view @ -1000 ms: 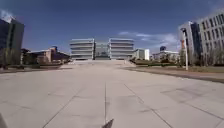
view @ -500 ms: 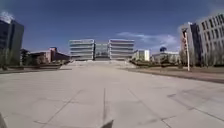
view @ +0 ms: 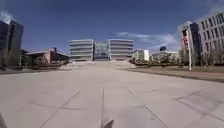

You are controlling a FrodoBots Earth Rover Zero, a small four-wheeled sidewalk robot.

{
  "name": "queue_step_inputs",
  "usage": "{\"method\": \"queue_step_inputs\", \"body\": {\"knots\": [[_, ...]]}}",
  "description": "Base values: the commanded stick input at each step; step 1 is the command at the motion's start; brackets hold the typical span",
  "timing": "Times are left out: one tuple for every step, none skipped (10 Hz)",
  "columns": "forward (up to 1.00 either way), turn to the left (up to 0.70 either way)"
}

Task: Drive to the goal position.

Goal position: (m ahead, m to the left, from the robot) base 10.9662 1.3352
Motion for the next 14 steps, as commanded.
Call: {"method": "queue_step_inputs", "body": {"knots": [[0.52, -0.01], [0.52, -0.01], [0.52, -0.01], [0.52, -0.01], [0.52, -0.01], [0.52, -0.01], [0.52, -0.01], [0.52, -0.01], [0.52, -0.01], [0.52, -0.01], [0.52, -0.01], [0.52, -0.01], [0.52, -0.01], [0.52, -0.01]]}}
